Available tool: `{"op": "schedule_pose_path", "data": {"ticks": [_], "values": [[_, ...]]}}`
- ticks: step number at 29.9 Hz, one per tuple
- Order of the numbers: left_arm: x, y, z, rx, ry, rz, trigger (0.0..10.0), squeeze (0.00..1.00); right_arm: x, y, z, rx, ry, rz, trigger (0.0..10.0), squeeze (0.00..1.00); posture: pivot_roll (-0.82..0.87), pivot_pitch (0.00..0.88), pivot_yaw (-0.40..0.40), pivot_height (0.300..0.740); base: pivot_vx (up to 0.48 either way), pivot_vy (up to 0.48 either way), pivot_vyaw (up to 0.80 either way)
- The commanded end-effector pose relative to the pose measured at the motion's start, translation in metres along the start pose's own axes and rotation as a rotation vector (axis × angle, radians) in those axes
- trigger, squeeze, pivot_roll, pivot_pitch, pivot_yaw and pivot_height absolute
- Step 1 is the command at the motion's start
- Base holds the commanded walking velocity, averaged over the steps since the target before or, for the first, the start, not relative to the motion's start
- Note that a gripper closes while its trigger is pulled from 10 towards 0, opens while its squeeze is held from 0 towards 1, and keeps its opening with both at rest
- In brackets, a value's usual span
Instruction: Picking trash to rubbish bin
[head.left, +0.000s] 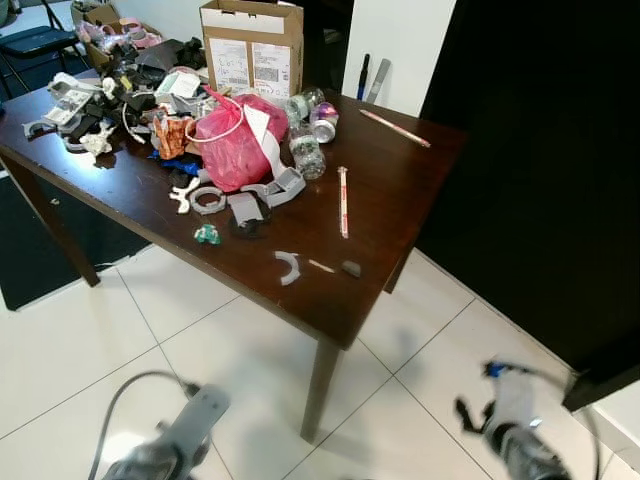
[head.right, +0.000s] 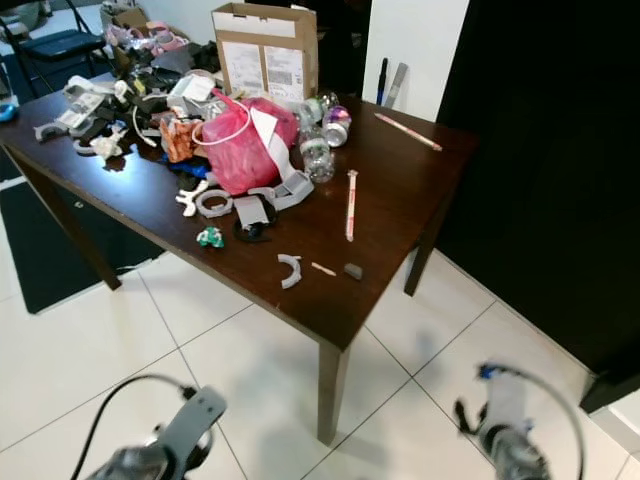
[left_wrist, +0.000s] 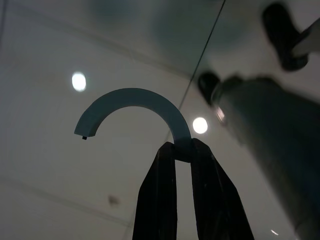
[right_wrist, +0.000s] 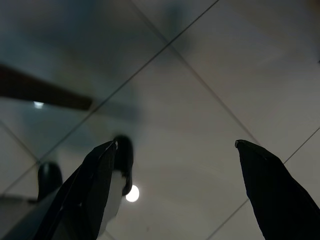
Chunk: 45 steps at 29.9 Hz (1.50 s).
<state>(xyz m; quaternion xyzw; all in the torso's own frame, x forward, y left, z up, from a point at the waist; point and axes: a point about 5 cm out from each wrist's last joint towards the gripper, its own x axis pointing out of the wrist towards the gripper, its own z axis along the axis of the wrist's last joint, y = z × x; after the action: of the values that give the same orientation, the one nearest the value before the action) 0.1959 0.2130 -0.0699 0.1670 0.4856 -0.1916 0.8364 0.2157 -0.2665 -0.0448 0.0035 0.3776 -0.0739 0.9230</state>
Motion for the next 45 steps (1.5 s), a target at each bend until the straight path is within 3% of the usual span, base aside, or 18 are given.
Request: {"op": "schedule_pose_path", "data": {"ticks": [1,2,3,5,6,8,14,28,45], "values": [[-0.001,0.000,-0.010,-0.026,0.030,0.015,10.0,0.00,-0.002,-0.005,-0.008,-0.014,0.034,-0.018,10.0,0.00,0.06,0.124,-0.016,0.740,0.000,0.000,0.00],[-0.002,0.001,-0.018,-0.072,0.052,0.043,10.0,0.00,-0.003,-0.001,-0.016,-0.022,0.063,-0.018,10.0,0.00,0.06,0.123,-0.017,0.740,0.000,0.000,0.00],[-0.007,0.003,-0.043,-0.270,0.103,0.141,10.0,0.00,-0.007,0.007,-0.038,-0.043,0.150,-0.010,10.0,0.00,0.06,0.119,-0.021,0.740,0.000,0.000,0.00],[-0.007,0.003,-0.043,-0.270,0.103,0.141,10.0,0.00,-0.007,0.007,-0.038,-0.043,0.150,-0.010,10.0,0.00,0.06,0.119,-0.021,0.740,0.000,0.000,0.00],[-0.010,0.003,-0.057,-0.369,0.133,0.190,10.0,0.00,-0.009,0.011,-0.048,-0.060,0.189,-0.001,10.0,0.00,0.06,0.116,-0.024,0.740,0.000,0.000,0.00],[-0.016,0.000,-0.078,-0.454,0.197,0.247,10.0,0.00,-0.013,0.018,-0.063,-0.105,0.247,0.029,10.0,0.00,0.06,0.110,-0.029,0.740,0.000,0.000,0.00],[-0.021,-0.010,-0.100,-0.516,0.257,0.272,10.0,0.00,-0.022,0.026,-0.088,-0.172,0.346,0.073,10.0,0.00,0.07,0.092,-0.038,0.740,0.000,0.000,-0.47],[-0.019,-0.025,-0.105,-0.570,0.267,0.275,10.0,0.00,-0.022,0.039,-0.090,-0.233,0.385,0.183,10.0,0.00,0.11,0.069,-0.050,0.740,0.000,0.000,0.00],[-0.018,-0.038,-0.110,-0.582,0.279,0.247,10.0,0.00,-0.024,0.042,-0.094,-0.254,0.415,0.225,10.0,0.00,0.12,0.078,-0.060,0.740,0.000,0.000,0.75]]}}
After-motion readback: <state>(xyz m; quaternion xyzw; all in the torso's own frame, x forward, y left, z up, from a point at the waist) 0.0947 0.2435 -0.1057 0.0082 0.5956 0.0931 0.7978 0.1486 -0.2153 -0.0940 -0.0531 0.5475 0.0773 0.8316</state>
